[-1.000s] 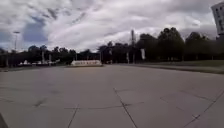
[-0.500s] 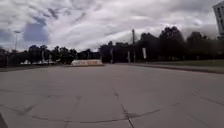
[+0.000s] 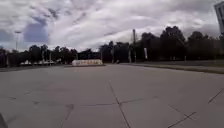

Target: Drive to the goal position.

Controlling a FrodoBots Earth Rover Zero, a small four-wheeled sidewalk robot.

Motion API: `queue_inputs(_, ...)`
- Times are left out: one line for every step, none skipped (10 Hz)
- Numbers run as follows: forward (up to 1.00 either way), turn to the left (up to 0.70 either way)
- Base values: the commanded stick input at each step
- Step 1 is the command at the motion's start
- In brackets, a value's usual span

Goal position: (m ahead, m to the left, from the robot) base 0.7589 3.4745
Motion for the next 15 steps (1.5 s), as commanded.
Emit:
queue_inputs(0.7,0.01)
queue_inputs(0.7,0.01)
queue_inputs(0.7,0.01)
queue_inputs(0.7,0.01)
queue_inputs(0.7,0.01)
queue_inputs(0.7,0.01)
queue_inputs(0.7,0.01)
queue_inputs(0.7,0.01)
queue_inputs(0.7,0.01)
queue_inputs(0.7,0.01)
queue_inputs(0.7,0.01)
queue_inputs(0.7,0.01)
queue_inputs(0.7,0.01)
queue_inputs(0.7,0.01)
queue_inputs(0.7,0.01)
